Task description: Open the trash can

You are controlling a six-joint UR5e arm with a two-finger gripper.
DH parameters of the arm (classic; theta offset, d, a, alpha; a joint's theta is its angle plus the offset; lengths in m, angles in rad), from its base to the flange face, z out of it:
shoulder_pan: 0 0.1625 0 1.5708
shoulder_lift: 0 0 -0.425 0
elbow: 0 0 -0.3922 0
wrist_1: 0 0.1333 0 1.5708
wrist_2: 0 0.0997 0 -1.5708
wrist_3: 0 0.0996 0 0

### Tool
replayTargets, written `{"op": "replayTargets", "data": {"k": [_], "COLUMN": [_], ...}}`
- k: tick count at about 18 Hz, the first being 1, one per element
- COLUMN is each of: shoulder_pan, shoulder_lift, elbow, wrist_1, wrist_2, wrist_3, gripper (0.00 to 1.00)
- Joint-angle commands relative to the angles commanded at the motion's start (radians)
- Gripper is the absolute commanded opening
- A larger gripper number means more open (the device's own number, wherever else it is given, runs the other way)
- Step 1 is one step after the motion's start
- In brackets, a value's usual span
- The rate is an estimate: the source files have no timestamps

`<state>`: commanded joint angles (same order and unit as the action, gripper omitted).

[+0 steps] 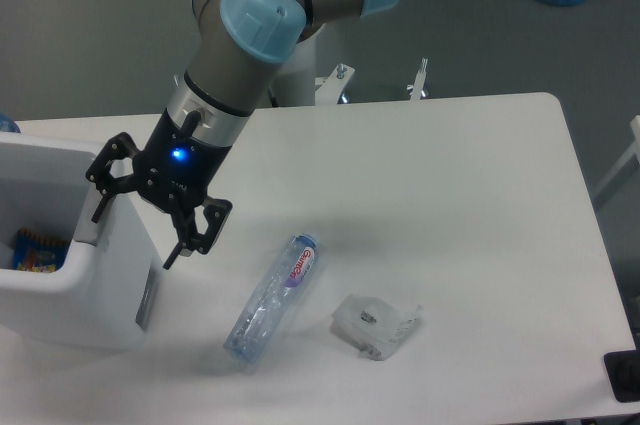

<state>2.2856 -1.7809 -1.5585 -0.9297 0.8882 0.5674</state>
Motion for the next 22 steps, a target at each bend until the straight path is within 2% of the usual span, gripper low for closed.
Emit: {"op": "replayTargets", "data": {"k": [2,5,8,10,13,15,17,20,22], "shoulder_pan": [0.031,0.078,0.106,0.110,0.138,0.175,0.176,0.178,0.178], "shoulder_lift": [-0.005,-0.024,-0.034,-0.063,-0.138,-0.149,-0.170,-0.199,-0.213], "elbow": [-0.005,0.000,-0.002,0.002,0.018,0.041,0.063,0.061,0.058], "wrist_1": [0.037,0.051,0.051,0.063,0.080,0.077,0.065,0.052,0.039], "wrist_2": [0.000,0.032,0.199,0.265,0.380,0.475,0.518,0.647,0.692], "wrist_3": [0.051,0.159,0.308,0.383,0.446,0.454,0.469,0.580,0.618], "gripper": [1.00,1.00,1.00,1.00,1.00,1.00,1.00,1.00,1.00]}}
